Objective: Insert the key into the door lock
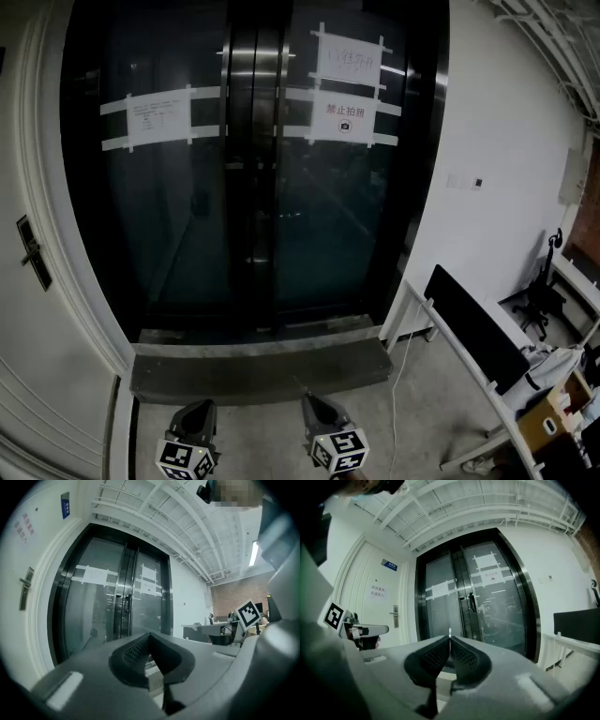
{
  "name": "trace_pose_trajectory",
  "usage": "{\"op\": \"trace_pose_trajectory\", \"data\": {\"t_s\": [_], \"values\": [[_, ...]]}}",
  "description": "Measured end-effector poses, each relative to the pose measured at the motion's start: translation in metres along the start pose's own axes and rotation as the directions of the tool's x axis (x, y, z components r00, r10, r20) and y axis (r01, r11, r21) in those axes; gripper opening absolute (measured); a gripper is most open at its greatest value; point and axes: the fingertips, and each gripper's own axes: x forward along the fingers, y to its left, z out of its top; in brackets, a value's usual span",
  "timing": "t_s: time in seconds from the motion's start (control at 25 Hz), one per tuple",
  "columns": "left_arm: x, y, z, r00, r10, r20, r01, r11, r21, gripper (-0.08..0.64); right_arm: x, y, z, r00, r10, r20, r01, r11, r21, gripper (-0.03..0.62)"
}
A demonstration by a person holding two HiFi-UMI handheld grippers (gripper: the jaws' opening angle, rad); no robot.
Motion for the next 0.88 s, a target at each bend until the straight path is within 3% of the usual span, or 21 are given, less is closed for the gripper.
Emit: {"op": "trace_pose_trajectory", "data": {"t_s": [0.88], "values": [[0.044, -0.018, -0.02, 0.996, 0.088, -0.006, -0.088, 0.996, -0.003, 0.003, 0.024, -0.064, 0.005, 0.997, 0.082, 0.009, -0.082, 0.997, 0.011, 0.009]]}}
